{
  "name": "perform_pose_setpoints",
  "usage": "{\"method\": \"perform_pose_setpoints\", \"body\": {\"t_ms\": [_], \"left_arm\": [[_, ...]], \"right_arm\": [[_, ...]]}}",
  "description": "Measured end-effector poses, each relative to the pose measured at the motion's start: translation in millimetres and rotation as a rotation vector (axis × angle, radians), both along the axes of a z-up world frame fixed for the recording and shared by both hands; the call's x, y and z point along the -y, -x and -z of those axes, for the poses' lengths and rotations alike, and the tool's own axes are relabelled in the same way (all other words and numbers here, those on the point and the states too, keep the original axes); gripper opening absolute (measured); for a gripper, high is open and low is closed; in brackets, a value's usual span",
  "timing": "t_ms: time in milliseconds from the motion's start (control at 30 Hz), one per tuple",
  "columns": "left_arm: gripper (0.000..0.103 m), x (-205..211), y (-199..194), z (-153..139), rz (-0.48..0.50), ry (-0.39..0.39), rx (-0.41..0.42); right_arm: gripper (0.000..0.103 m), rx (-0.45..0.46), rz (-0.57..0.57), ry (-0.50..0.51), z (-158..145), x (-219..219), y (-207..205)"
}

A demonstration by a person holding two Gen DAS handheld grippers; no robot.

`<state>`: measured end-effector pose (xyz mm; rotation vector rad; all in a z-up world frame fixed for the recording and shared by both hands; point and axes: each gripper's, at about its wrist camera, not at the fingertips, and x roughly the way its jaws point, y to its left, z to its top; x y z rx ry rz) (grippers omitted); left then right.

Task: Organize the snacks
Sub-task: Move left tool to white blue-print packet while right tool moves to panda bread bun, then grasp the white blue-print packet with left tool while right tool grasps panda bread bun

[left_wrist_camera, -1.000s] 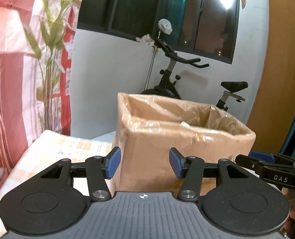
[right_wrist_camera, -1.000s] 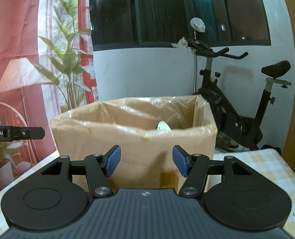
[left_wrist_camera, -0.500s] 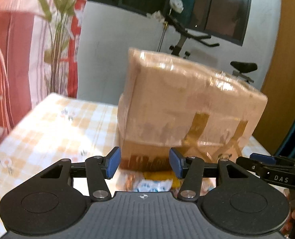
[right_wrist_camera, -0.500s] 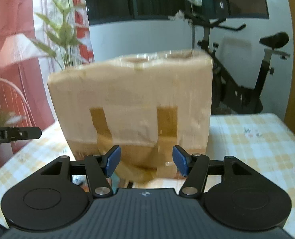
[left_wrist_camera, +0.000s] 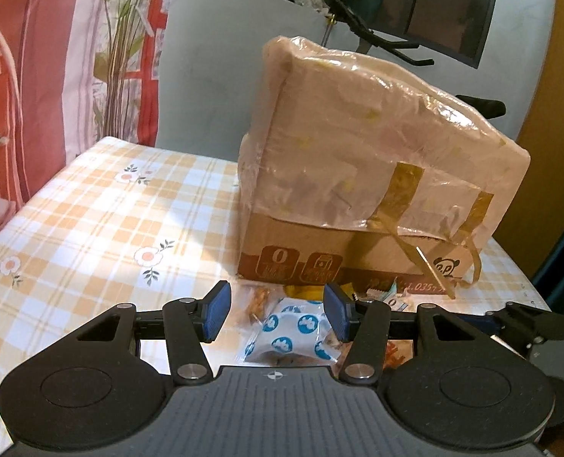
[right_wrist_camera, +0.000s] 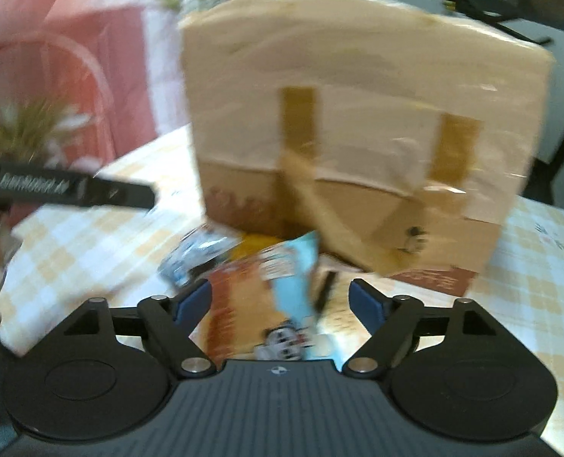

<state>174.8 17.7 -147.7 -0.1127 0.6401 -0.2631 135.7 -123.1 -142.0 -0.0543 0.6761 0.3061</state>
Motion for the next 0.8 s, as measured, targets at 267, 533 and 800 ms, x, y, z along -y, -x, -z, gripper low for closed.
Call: {"method": "perform_pose_setpoints", "body": {"t_ms": [267, 533, 800], "left_arm": [[0.057, -2.5, 3.2, 7.3, -0.002, 0.003, -0.034], [0.066, 10.8, -11.5, 20.6, 0.039, -0.021, -0.068], [0.071, 31.0, -32.2, 39.8, 0.118, -0.085, -0.096]], "right_arm": [[0.087, -0.038, -0.042, 0.133, 22.2, -22.2, -11.7], [0.074, -0.023, 0.040, 0.052, 14.3, 4.9, -2.0], [0.074, -0.017, 0.125, -0.004, 11.9, 26.9, 3.9]]}}
